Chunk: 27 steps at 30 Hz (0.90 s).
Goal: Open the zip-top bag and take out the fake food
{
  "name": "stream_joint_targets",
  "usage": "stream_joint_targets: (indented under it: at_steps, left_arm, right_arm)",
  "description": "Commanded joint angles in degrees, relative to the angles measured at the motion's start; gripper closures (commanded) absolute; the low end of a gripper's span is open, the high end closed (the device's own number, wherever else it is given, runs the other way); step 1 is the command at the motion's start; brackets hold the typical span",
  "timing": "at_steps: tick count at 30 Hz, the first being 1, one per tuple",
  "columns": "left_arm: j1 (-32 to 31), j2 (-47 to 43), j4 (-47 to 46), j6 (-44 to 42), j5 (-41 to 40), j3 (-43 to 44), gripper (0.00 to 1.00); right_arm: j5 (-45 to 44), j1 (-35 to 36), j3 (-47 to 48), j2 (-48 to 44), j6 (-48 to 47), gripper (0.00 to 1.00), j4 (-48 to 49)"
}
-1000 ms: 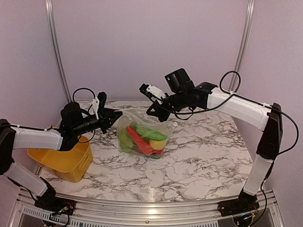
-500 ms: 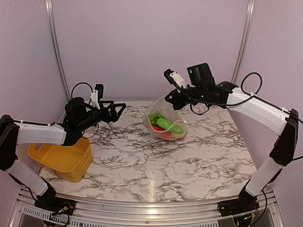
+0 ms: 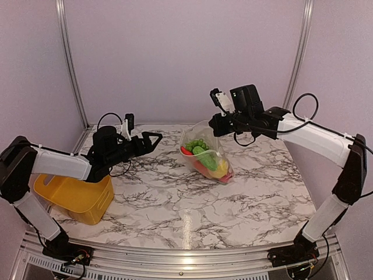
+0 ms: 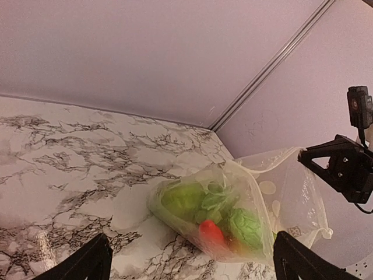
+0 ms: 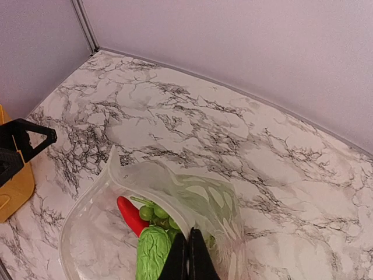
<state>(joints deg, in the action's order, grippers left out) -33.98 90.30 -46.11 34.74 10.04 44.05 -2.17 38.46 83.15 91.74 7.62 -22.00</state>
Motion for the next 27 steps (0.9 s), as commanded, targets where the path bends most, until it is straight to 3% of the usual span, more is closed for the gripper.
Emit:
stream_joint_targets:
  at_steps: [1,8,11,15,19,21,24,27]
  left_arm:
    - [-3.90,3.49,-3.60,7.08,2.00,-1.44,0.01]
    - [-8.60,6.94,1.27,6.98,-1.14,1.85,0.01]
    - [-9.10,9.54,-1.15,9.75,0.20,2.71,0.03]
    - [-9.36,12.01,2.34,11.45,-1.63,4.86,0.25]
    - [-8.41,12.07,7.09,12.28,-5.30,5.00,0.63]
    - [-7.56,11.85,9.08,12.61,-6.46,4.76,0.77]
    - [-6.48,11.95,10.44,12.72,-6.96,4.31,0.89]
    - [-5.54,12.36,12.25,12.49,-7.47,4.50,0.91]
  right_arm:
    - [-0.23,1.38,0.71,2.33,3.05,1.00,5.69]
    - [1.56,3.54,1.04,5.30,3.19,1.00,6.96]
    - [3.83,3.69,0.94,5.91,3.19,1.00,7.38]
    - [4.28,3.74,0.96,6.25,2.89,1.00,7.54]
    - [2.52,3.76,0.55,5.74,2.17,1.00,6.77]
    - [0.70,3.42,-0.16,5.01,2.06,1.00,6.90]
    - [1.24,2.75,-1.79,4.14,1.99,1.00,7.55]
    - [1.56,2.29,-3.10,3.76,2.05,1.00,7.86]
